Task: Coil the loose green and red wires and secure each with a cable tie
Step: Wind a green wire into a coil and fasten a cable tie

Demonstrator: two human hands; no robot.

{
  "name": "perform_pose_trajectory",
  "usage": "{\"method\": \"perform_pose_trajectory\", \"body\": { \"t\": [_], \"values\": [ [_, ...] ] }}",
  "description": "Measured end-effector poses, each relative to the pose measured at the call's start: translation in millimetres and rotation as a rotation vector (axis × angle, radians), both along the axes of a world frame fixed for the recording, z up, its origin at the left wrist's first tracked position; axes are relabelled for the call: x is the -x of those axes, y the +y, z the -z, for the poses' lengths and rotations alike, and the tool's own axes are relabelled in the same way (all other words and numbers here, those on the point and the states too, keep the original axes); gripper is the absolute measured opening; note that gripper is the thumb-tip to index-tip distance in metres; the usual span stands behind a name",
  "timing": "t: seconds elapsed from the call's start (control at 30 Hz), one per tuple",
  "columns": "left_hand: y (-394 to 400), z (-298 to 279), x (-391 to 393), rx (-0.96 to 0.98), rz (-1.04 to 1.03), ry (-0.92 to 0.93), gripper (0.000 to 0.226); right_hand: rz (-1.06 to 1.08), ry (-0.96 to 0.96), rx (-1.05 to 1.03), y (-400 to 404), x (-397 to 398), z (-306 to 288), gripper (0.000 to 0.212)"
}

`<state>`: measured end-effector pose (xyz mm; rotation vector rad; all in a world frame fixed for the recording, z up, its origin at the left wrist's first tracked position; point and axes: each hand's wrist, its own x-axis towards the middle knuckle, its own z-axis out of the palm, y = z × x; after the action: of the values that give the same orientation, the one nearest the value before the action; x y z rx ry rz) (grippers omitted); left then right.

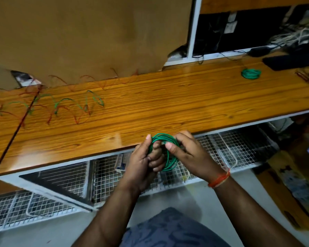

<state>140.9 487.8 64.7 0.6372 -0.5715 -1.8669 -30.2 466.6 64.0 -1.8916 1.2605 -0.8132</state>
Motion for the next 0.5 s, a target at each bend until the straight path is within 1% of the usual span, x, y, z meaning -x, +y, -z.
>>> {"method": "perform_pose_trajectory", "body": {
  "t": [0.07, 0.1, 0.13, 0.2, 0.27, 0.33, 0.43, 0.5],
  "values": [
    [-5, 0, 25, 0.027, -0.018, -0.061, 0.04, -0.008, -0.343, -0.276, 5, 21, -1, 0.025],
    [-7, -1, 37, 0.049, -0.021, -0.123, 0.04, 0.011, -0.52, -0.391, 6, 30, -3, 0.022],
    [-10, -2, 49, 0.07, -0.018, -0.196, 0.04, 0.047, -0.66, -0.465, 7, 38, -3, 0.024],
    [-19, -4, 70, 0.095, -0.012, -0.325, 0.04, 0.129, -0.852, -0.553, 6, 55, -1, 0.03],
    [-33, -3, 90, 0.106, -0.013, -0.413, 0.039, 0.202, -0.992, -0.602, 3, 70, -4, 0.029],
    [-48, 0, 109, 0.098, -0.011, -0.452, 0.036, 0.253, -1.094, -0.634, -3, 88, -6, 0.03],
    [-74, 7, 132, 0.042, 0.016, -0.42, 0.032, 0.285, -1.209, -0.671, -17, 112, -7, 0.021],
    [-92, 10, 148, -0.022, 0.058, -0.367, 0.029, 0.341, -1.239, -0.632, -31, 123, -4, 0.014]
  ]
}}
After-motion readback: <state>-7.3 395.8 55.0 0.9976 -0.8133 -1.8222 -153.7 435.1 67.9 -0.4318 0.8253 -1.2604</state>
